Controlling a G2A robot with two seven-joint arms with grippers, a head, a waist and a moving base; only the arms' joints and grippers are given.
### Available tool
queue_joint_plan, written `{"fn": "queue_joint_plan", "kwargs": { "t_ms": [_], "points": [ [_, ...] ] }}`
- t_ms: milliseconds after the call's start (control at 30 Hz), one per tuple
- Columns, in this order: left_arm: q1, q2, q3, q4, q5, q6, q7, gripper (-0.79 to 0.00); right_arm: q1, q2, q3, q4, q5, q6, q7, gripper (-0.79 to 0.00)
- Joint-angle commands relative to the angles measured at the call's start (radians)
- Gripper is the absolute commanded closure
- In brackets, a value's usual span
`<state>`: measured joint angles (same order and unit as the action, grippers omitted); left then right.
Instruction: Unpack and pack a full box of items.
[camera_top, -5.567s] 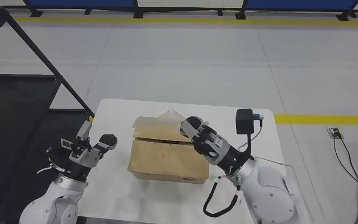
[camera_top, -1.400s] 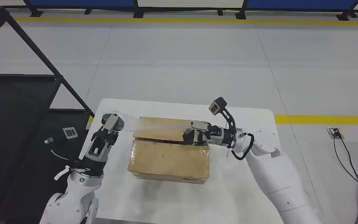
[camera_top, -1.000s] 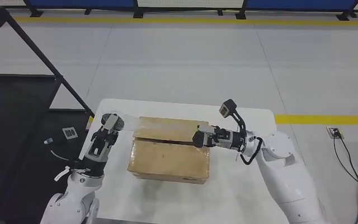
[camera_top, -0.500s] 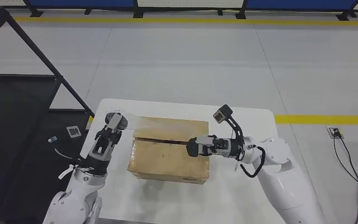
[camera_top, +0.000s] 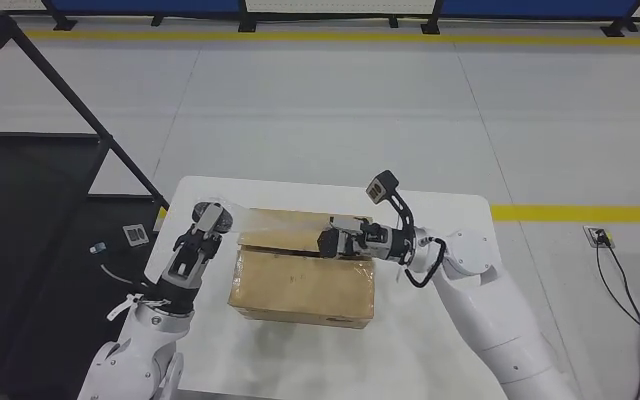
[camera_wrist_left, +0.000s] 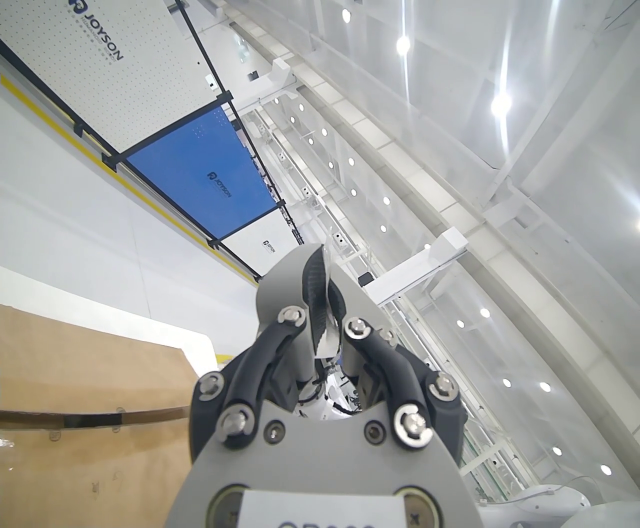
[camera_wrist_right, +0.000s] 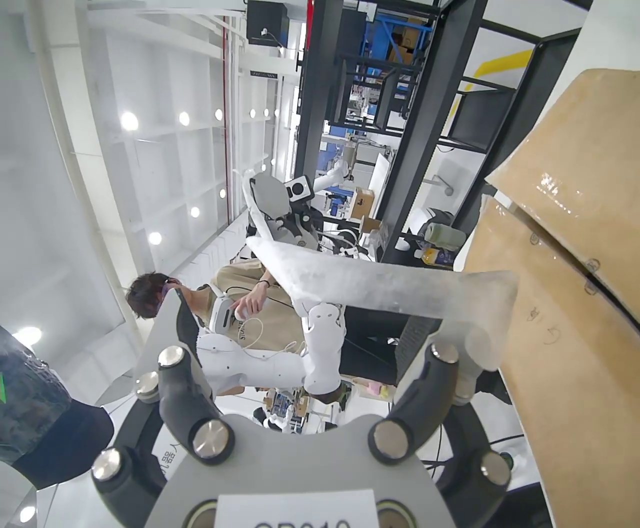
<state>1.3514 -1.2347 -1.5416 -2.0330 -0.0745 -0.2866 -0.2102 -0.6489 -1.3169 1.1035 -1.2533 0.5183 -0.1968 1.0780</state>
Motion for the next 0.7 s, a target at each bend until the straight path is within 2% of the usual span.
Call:
{"fn": "queue_joint_plan", "kwargs": {
  "t_ms": [0,233,467,667],
  "points": [
    [0.001,0.0,0.001,0.0,-0.001,-0.002,-0.004,0.0,0.001,-0.004,-0.006,0.005,0.014,-0.026,-0.022,-0.785],
    [0.007,0.0,-0.001,0.005,-0.002,-0.008,-0.01,0.0,0.003,-0.017,-0.004,0.036,0.089,-0.169,-0.048,-0.785],
    [0.016,0.0,-0.008,0.014,0.001,-0.008,-0.015,0.0,0.012,-0.025,0.014,0.079,0.167,-0.298,-0.016,-0.785],
    [0.017,0.0,-0.008,0.024,0.007,-0.009,-0.015,0.0,0.027,-0.028,0.025,0.105,0.265,-0.391,0.127,-0.785]
  ]
}}
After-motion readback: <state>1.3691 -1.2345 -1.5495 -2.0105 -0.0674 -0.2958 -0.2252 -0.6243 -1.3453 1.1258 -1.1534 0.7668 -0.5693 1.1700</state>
